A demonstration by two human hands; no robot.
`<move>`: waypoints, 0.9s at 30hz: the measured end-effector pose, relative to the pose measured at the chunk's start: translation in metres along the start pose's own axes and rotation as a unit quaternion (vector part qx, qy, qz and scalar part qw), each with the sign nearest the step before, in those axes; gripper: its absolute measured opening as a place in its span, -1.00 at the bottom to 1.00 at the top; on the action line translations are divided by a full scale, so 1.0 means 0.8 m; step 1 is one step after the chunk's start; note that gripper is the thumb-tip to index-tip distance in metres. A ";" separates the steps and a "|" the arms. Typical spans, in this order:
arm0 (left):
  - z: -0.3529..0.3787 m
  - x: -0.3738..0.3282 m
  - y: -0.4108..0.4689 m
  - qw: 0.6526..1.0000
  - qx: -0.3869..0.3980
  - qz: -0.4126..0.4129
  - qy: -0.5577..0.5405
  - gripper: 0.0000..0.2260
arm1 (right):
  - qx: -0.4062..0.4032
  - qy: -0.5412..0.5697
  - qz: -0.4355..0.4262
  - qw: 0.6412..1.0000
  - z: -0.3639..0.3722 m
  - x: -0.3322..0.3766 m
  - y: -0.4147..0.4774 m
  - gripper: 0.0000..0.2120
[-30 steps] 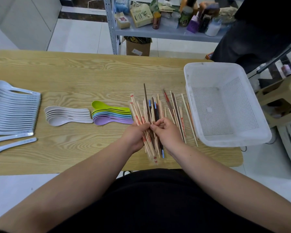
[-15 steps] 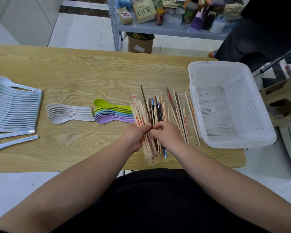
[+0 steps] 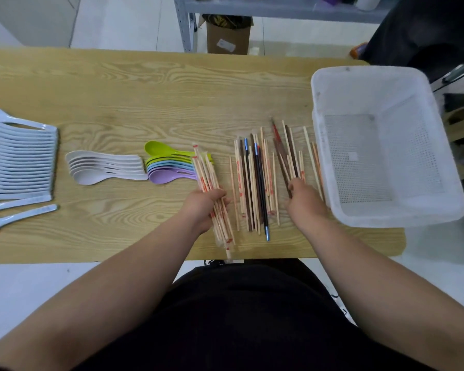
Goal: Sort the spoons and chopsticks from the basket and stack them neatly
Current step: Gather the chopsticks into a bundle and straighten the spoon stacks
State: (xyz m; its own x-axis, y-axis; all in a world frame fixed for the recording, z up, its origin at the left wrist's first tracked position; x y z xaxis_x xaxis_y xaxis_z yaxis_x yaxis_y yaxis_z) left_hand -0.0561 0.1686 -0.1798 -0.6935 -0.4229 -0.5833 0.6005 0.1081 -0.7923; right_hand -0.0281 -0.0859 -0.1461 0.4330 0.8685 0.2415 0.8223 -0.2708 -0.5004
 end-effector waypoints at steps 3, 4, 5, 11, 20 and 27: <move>0.004 0.004 0.003 1.000 0.003 -0.008 0.012 -0.82 | 0.008 -0.006 -0.022 1.000 0.007 0.013 0.005 -0.89; 0.006 0.005 0.005 1.000 0.006 -0.010 0.016 -0.82 | 0.015 -0.017 -0.033 0.999 0.009 0.019 0.005 -0.88; 0.008 0.005 0.006 1.000 0.008 -0.012 0.021 -0.82 | 0.021 -0.022 -0.037 0.999 0.011 0.026 0.006 -0.84; 0.014 0.010 0.008 0.999 0.016 -0.021 0.037 -0.80 | 0.027 -0.033 -0.017 0.999 0.012 0.046 0.024 -0.63; 0.016 0.014 0.003 0.998 0.037 -0.028 0.033 -0.83 | 0.056 -0.059 0.030 0.996 0.013 0.068 0.040 -0.55; 0.012 0.017 0.003 0.997 0.042 -0.038 0.044 -0.78 | 0.069 -0.069 0.028 0.995 0.015 0.075 0.041 -0.56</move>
State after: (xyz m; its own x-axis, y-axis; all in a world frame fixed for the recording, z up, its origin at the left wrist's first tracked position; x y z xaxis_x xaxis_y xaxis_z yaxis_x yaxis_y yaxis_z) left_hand -0.0606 0.1547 -0.1878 -0.7683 -0.3454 -0.5389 0.5737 0.0019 -0.8191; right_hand 0.0209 -0.0376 -0.1581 0.4141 0.9049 0.0988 0.7357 -0.2688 -0.6218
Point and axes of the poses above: each hand's wrist, its own y-axis towards the middle knuckle, its own z-axis out of the palm, x = y × z, the point moved 7 cm from there along y, towards the middle knuckle, and after that the axes turned 4 degrees about z, right-handed, at the moved point
